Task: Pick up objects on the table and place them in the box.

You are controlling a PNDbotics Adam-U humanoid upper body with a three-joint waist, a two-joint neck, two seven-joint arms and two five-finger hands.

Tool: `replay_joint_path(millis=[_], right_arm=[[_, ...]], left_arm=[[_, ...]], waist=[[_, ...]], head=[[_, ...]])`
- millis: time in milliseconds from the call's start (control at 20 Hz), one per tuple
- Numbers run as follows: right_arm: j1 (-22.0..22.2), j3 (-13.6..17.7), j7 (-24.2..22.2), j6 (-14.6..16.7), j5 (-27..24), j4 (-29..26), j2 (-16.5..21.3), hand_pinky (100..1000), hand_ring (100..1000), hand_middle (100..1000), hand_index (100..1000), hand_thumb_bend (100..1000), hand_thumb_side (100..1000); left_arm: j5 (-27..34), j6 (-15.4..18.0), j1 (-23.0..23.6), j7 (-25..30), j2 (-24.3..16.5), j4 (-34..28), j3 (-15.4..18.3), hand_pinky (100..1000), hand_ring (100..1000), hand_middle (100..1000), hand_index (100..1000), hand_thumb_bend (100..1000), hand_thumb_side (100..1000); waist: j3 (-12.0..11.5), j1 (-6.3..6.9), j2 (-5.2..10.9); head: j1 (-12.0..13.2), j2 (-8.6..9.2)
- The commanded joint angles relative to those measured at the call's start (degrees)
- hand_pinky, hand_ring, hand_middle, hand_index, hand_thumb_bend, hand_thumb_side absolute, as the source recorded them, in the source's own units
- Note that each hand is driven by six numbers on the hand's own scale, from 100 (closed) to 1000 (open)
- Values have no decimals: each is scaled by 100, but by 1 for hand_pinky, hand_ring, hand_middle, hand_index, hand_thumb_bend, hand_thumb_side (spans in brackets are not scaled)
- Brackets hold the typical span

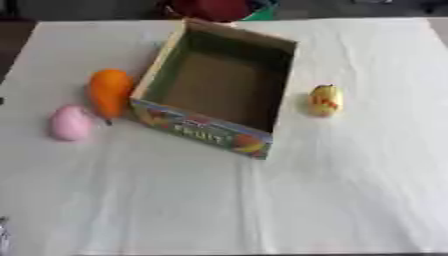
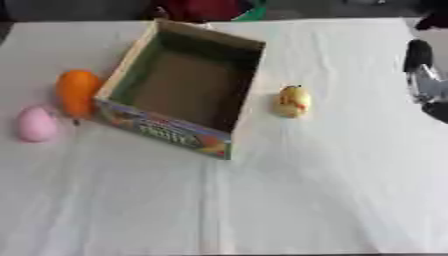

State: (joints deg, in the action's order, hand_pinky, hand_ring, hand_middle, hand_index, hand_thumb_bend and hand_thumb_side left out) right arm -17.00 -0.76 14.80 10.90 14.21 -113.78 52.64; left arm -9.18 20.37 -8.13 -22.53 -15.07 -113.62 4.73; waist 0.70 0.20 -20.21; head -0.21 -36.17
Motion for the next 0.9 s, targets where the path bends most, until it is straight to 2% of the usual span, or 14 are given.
replay_joint_path(millis=[50,200,300,500,700,900], right_arm=[[-197,24,-214,96,190,-80,180,730,1000,672,853,100,552],[-438,-32,-602,246,408,-1,205,755,1000,730,873,100,563],[-643,-100,-971,429,603,121,223,777,1000,779,893,100,582],[-1101,-276,-1745,908,1087,496,252,797,1000,819,916,100,606],[-1598,-513,-2486,1415,1489,918,176,813,1000,834,930,100,760],[-2110,-705,-3198,1784,1536,1452,26,823,1000,843,933,100,848]], left_arm=[[-3,-22,-42,4,-52,-98,-15,648,726,717,735,100,925],[26,-24,-37,12,-72,-98,-23,648,726,717,735,100,925],[46,-28,-30,21,-83,-98,-29,648,726,717,735,100,925],[86,-28,-21,40,-111,-98,-43,648,725,718,735,100,924],[121,-39,-24,78,-126,-98,-67,648,725,718,735,100,922],[156,-49,-26,111,-145,-98,-88,648,726,718,735,100,923]], waist=[[-12,-18,123],[-29,-34,162],[-43,-46,192],[-70,-62,241],[-103,-83,269],[-139,-101,297]], head=[[-45,7],[-69,-21],[-90,-32],[-142,-50],[-189,-67],[-233,-105]])
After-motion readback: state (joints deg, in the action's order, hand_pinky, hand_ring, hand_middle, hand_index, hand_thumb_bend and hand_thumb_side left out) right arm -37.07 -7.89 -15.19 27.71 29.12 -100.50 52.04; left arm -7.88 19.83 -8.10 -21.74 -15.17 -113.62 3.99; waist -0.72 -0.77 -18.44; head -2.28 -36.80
